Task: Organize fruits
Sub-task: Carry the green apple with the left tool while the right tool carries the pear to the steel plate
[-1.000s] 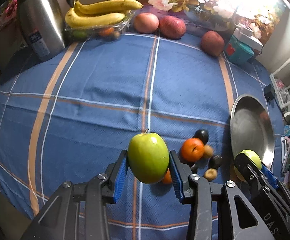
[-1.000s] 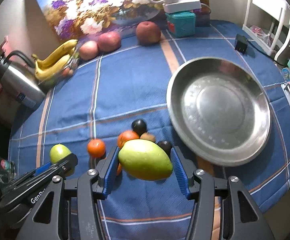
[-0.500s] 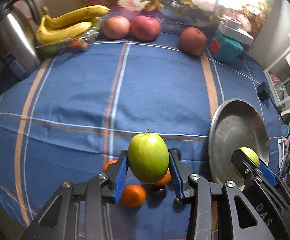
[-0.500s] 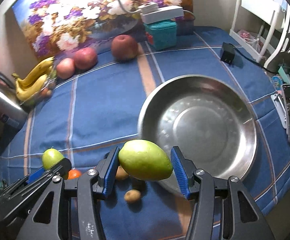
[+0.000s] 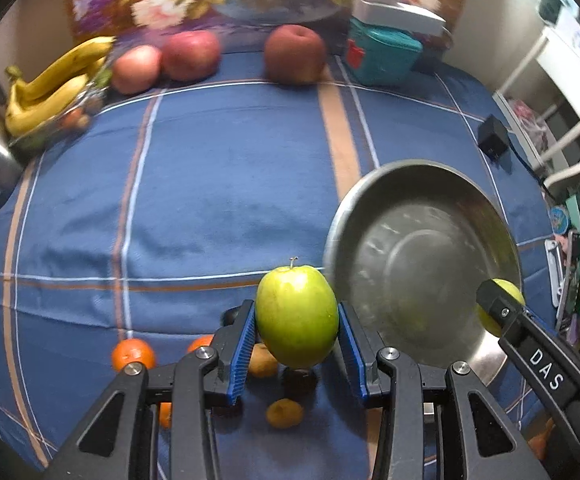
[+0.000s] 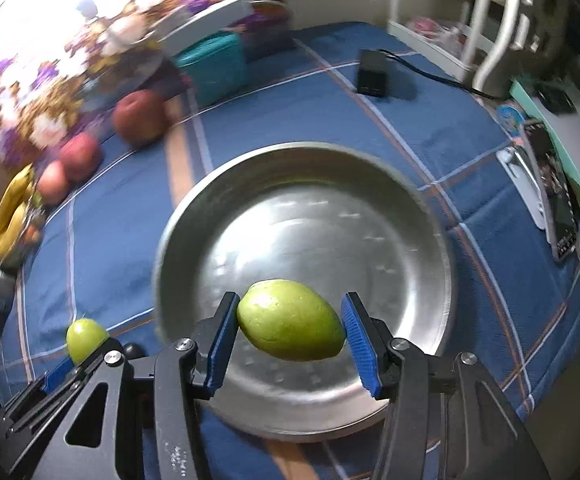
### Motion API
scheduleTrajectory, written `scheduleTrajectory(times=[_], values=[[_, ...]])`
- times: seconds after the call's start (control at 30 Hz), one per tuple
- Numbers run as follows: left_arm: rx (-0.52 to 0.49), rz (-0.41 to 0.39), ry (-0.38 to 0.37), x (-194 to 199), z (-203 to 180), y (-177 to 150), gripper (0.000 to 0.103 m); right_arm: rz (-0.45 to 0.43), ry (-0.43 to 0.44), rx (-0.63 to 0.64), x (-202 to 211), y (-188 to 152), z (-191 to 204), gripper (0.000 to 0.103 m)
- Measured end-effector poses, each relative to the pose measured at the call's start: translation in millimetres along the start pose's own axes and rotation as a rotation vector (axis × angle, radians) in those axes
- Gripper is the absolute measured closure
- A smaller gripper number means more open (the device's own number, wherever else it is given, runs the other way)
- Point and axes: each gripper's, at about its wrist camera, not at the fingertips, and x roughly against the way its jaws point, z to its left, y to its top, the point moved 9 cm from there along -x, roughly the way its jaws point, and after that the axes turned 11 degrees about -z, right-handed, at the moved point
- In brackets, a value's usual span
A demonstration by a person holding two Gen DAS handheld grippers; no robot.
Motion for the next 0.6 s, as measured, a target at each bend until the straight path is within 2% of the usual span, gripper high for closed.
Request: scheduleTrajectory(times=[0.23,0.6], values=[[-0.053,-0.003,-0.01,-11.3,-31.8,1.7,0.06,-0.014,-0.062,-0.042,-5.2,10.6,-33.4,0.049],[-0.081,0.014,-0.002,-31.4,-51.1,-2.7,0.06,0.023,-0.077,-0.087,-18.4,3.6,-46.9,0.049]])
